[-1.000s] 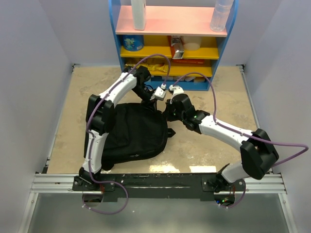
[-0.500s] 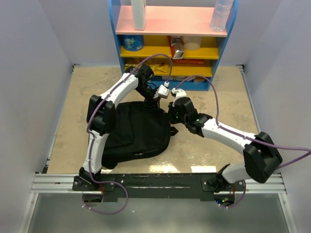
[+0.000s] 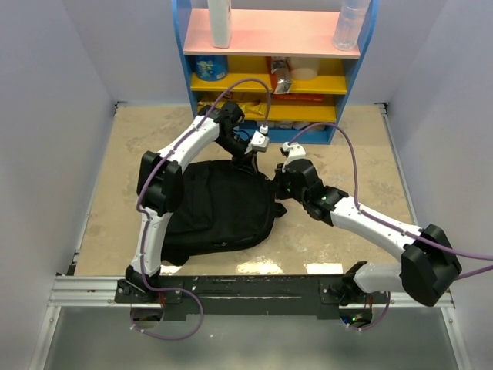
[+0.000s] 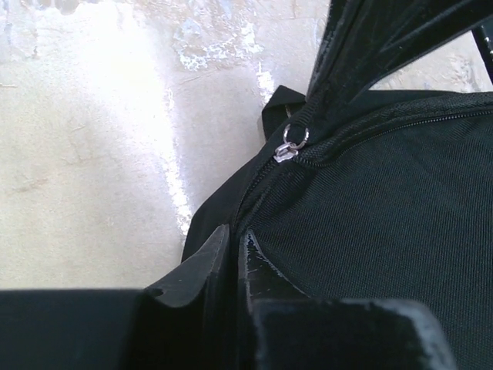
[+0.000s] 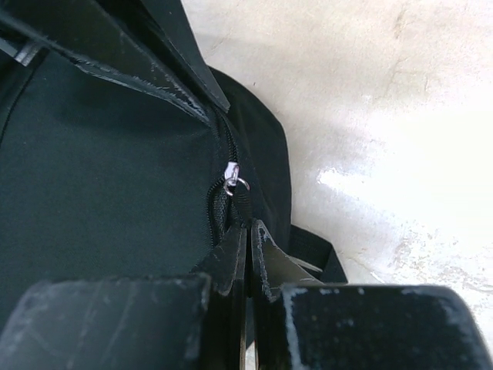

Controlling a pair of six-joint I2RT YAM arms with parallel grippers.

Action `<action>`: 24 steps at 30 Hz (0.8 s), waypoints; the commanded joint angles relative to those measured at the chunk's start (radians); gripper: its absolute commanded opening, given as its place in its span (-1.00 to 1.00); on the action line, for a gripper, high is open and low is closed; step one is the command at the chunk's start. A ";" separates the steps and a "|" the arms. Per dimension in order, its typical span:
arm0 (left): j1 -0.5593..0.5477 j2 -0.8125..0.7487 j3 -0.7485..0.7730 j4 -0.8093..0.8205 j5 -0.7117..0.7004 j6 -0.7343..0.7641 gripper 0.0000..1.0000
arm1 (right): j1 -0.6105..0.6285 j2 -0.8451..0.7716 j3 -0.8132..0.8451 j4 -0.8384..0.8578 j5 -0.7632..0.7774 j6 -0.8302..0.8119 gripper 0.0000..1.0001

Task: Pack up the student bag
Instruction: Zip the student bag at the center of the board.

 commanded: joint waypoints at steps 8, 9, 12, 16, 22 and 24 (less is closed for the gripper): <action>0.031 -0.025 0.003 -0.002 -0.092 0.078 -0.53 | -0.002 0.005 0.109 -0.098 0.108 -0.147 -1.00; 0.031 -0.015 0.009 -0.001 -0.089 0.071 -0.53 | -0.003 0.018 0.117 -0.098 0.111 -0.154 -1.00; 0.029 -0.006 0.018 0.014 -0.070 0.056 -0.45 | -0.002 0.040 0.131 -0.090 0.119 -0.172 -1.00; 0.020 -0.009 0.020 0.036 -0.026 0.035 0.04 | 0.003 0.049 0.137 -0.081 0.119 -0.172 -1.00; -0.014 0.008 0.025 0.048 0.016 0.022 0.14 | 0.010 0.040 0.133 -0.071 0.125 -0.172 -1.00; -0.021 0.013 0.025 0.070 0.025 -0.001 0.14 | 0.017 0.040 0.131 -0.064 0.122 -0.174 -1.00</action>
